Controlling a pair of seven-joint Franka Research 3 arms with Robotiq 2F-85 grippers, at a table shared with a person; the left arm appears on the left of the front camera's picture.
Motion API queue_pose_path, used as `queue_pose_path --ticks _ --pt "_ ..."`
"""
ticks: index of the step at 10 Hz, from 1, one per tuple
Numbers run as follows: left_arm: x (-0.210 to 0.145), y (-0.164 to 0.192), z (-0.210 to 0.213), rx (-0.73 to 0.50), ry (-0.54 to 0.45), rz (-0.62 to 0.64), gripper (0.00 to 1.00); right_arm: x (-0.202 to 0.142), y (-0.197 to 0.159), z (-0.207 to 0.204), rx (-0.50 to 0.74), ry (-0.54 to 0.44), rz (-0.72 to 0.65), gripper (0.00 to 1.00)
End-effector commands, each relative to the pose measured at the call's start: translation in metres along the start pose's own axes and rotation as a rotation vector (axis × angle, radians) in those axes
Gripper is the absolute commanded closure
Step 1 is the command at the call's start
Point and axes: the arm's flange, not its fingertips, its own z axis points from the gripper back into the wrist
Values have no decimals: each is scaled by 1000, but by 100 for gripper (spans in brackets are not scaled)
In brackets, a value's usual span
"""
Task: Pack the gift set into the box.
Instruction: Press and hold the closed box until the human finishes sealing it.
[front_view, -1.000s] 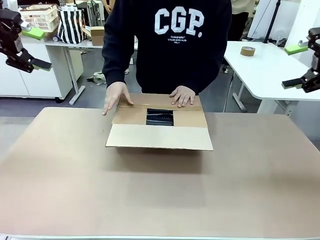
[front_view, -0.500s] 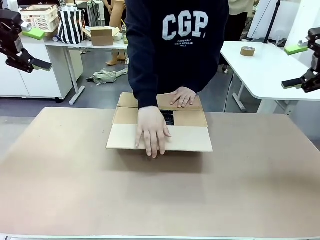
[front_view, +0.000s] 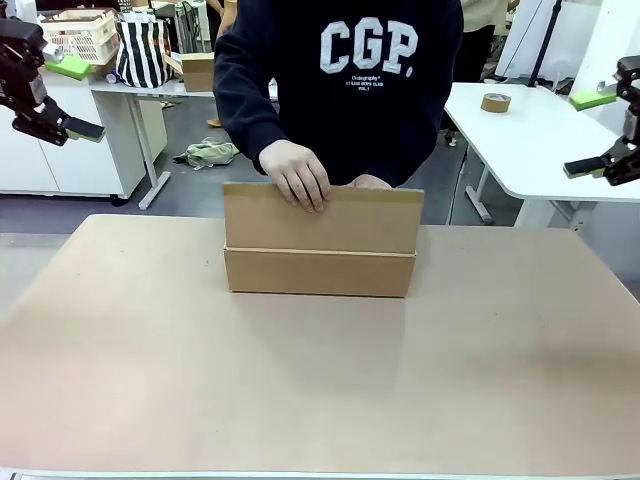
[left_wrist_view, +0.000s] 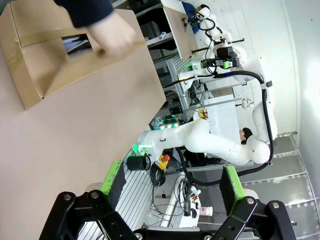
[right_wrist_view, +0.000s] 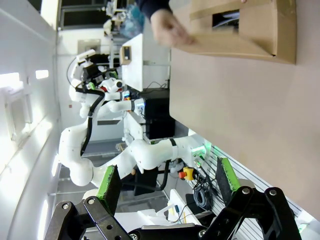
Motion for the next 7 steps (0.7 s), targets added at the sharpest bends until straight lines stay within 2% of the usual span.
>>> queue_pose_path --ticks 1,7 --pt "-2 -1 1 12 8 -12 0 1 1 -2 24 -14 27 0" --pt "-2 -1 1 12 8 -12 0 1 1 -2 24 -14 27 0"
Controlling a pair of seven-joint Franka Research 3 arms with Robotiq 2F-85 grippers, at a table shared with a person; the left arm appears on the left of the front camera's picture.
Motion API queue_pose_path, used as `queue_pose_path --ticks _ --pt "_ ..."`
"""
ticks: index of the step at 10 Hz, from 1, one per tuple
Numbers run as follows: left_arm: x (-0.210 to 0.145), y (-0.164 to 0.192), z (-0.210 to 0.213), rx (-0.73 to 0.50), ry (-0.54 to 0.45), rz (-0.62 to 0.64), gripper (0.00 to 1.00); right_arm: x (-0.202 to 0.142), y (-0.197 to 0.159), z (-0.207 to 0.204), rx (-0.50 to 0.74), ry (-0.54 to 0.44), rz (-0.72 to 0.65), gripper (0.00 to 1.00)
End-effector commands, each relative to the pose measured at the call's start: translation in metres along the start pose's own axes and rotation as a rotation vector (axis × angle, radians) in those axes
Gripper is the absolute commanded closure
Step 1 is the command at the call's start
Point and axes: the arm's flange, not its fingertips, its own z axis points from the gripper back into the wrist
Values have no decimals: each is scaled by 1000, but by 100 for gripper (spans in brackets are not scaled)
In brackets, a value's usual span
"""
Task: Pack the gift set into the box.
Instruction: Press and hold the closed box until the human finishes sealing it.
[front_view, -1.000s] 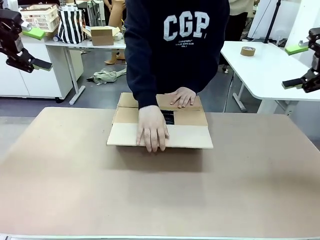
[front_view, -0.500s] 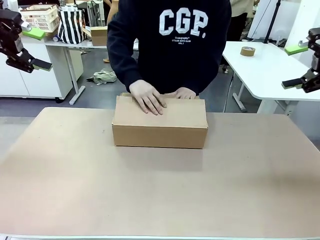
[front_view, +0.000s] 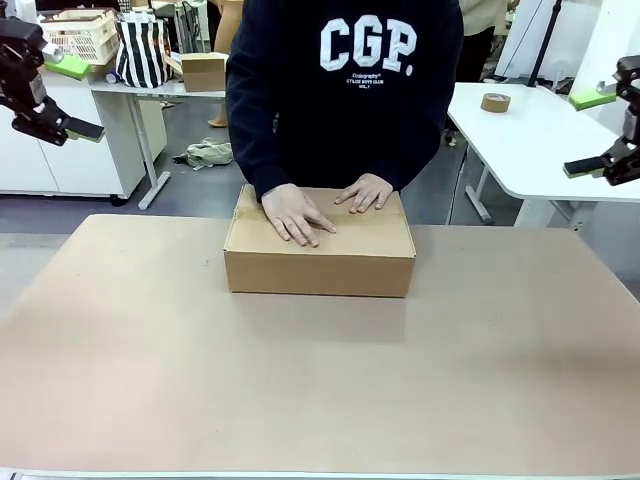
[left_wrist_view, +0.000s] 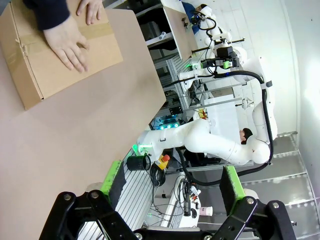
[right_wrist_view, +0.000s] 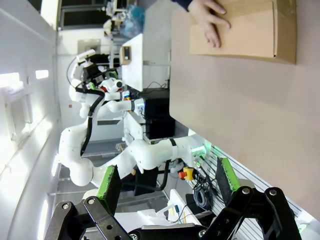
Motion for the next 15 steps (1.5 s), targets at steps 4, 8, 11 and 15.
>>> queue_pose_path --ticks 4,8,11,15 --pt "-2 -1 1 12 8 -12 0 1 1 -2 24 -14 27 0" --pt "-2 -1 1 12 8 -12 0 1 1 -2 24 -14 27 0" --pt "-2 -1 1 12 8 -12 0 1 1 -2 24 -14 27 0" --pt "-2 -1 1 12 8 -12 0 1 1 -2 24 -14 27 0"
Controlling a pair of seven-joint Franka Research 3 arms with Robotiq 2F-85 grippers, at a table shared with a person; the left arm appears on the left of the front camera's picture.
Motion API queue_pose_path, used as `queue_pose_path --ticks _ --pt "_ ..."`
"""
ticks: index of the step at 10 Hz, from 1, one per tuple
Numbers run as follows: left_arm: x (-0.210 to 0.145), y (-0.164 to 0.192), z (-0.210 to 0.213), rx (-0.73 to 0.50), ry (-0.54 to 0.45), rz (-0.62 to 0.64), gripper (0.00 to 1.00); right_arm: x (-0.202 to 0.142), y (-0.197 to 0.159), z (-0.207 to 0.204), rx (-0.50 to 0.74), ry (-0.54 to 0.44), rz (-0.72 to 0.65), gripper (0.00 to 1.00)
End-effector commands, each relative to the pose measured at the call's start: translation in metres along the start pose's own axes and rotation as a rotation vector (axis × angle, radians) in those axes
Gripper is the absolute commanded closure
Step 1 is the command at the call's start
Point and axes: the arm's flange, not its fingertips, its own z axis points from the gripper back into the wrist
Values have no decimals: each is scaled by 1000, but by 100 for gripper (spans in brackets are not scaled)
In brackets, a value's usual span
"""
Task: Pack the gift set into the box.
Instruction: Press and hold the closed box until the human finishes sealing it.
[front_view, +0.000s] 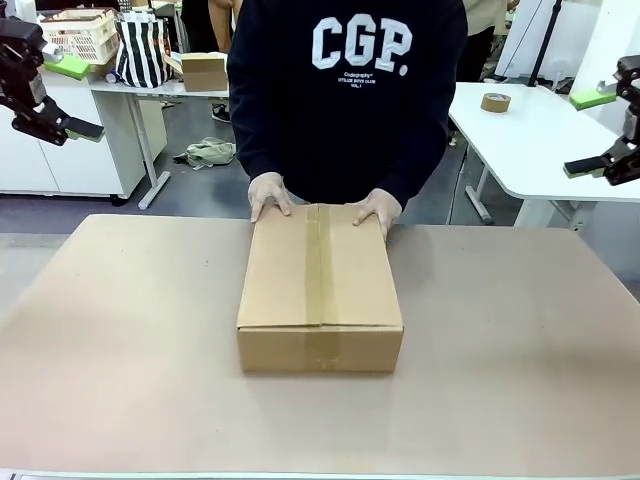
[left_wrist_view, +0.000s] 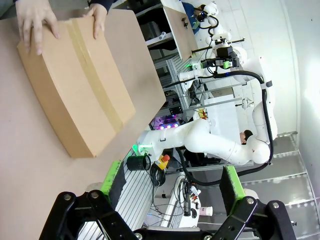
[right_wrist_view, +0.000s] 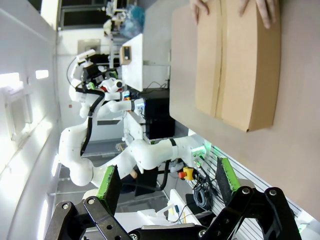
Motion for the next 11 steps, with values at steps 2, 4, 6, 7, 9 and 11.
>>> queue_pose_path --ticks 2,4,6,7,9,11 --pt "-2 -1 1 12 8 -12 0 1 1 -2 24 -14 27 0" --pt "-2 -1 1 12 8 -12 0 1 1 -2 24 -14 27 0" --pt "-2 -1 1 12 8 -12 0 1 1 -2 24 -14 27 0" --pt "-2 -1 1 12 8 -12 0 1 1 -2 24 -14 27 0" --pt "-2 -1 1 12 8 -12 0 1 1 -2 24 -14 27 0" --pt "-2 -1 1 12 8 -12 0 1 1 -2 24 -14 27 0"
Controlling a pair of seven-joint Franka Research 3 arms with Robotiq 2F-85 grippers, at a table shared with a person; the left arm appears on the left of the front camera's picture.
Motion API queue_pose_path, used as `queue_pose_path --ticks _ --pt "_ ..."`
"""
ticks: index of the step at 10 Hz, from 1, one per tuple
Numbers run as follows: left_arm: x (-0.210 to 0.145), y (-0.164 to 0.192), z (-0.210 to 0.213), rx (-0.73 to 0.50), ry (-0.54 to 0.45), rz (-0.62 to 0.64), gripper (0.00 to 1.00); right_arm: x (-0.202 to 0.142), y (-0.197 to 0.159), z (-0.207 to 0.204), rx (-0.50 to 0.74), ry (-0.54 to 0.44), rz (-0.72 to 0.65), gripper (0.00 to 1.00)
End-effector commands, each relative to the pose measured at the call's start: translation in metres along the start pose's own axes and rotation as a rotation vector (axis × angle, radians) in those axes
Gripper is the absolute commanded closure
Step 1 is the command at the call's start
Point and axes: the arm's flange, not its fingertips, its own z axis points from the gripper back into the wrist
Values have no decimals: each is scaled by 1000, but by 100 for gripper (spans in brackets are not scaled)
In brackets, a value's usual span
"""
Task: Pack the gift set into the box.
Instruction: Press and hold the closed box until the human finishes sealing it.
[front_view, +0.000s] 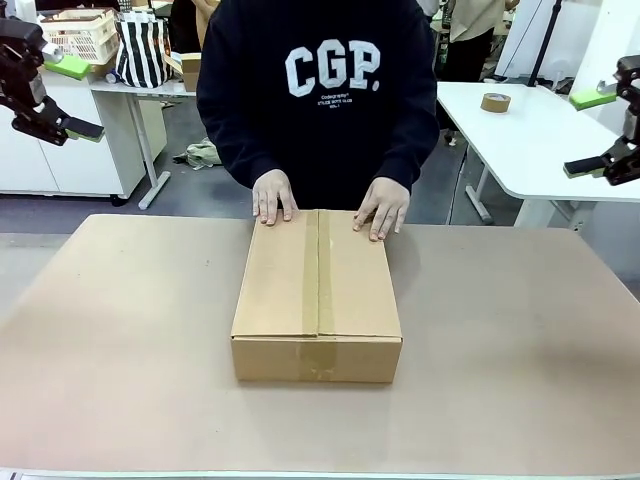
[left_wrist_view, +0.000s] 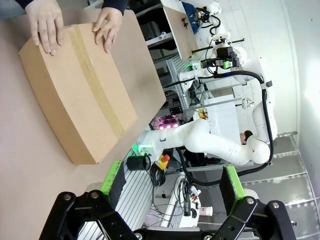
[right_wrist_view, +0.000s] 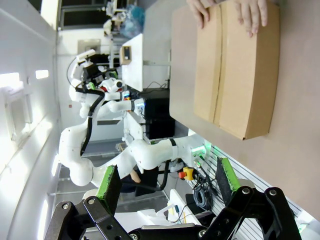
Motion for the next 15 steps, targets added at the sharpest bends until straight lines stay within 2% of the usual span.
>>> queue_pose_path --ticks 1,7,8,9,10,12,13,14,15 --pt "-2 -1 1 12 8 -12 0 1 1 -2 24 -14 27 0" --pt "0 0 0 0 0 0 0 0 0 0 0 0 0 0" --pt "6 -6 -15 50 32 -128 0 6 12 -15 -37 1 125 0" --pt "13 -15 -33 117 36 -355 0 9 26 -34 -43 -10 348 0" --pt "14 -25 -58 115 73 -578 0 8 40 -54 38 54 599 0" --pt "15 -34 -95 249 -65 -903 0 -5 57 -82 226 190 975 0" --pt "8 -41 -111 307 -75 -1055 0 -17 65 -93 310 177 1178 0" --pt "-1 -48 -121 260 -64 -1149 0 -24 69 -100 290 144 1258 0" --pt "-9 -54 -120 146 -24 -1114 0 -25 69 -102 184 110 1232 0"
